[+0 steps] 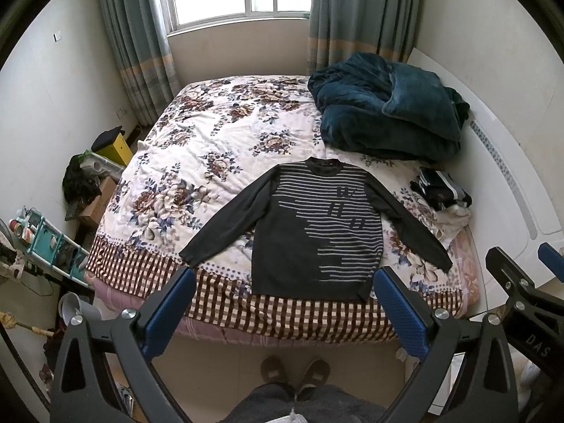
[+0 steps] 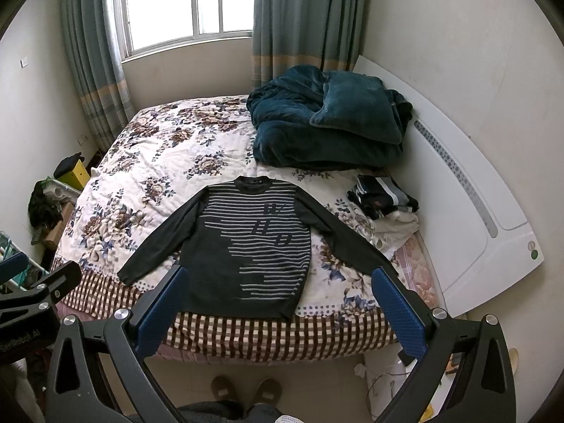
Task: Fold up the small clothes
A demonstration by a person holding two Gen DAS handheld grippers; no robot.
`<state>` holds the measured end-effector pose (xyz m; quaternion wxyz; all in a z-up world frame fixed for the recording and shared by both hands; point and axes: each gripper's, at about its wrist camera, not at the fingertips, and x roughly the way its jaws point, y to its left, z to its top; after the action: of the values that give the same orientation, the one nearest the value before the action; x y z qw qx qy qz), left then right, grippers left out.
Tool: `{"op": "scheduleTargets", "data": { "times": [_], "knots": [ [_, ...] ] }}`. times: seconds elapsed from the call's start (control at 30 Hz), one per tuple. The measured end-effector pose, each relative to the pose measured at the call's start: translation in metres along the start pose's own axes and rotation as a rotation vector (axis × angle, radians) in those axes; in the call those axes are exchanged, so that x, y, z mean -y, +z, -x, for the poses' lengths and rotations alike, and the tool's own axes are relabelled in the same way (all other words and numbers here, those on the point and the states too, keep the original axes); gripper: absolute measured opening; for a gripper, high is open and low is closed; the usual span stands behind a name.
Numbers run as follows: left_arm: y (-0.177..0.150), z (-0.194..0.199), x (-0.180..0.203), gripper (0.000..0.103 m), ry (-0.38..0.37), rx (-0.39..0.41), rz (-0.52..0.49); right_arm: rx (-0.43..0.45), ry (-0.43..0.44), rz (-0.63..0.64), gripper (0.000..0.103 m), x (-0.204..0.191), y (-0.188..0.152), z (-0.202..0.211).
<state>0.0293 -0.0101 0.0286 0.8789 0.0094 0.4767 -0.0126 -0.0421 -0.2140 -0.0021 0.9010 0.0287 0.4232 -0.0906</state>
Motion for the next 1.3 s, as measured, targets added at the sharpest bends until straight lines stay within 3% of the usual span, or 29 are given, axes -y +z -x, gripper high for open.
{"op": "scheduleTargets", "data": {
  "times": [1.2,1.3],
  "knots": [
    [0.006,0.004,0.0,0.103,0.0,0.013,0.001,0.007,-0.001,-0.001,0.103,-0.005,0.004,0.002],
    [0.005,0.001,-0.004,0.103,0.018,0.043,0.003,0.004,-0.002,-0.016,0.103,-0.007,0.01,0.0]
  ]
}}
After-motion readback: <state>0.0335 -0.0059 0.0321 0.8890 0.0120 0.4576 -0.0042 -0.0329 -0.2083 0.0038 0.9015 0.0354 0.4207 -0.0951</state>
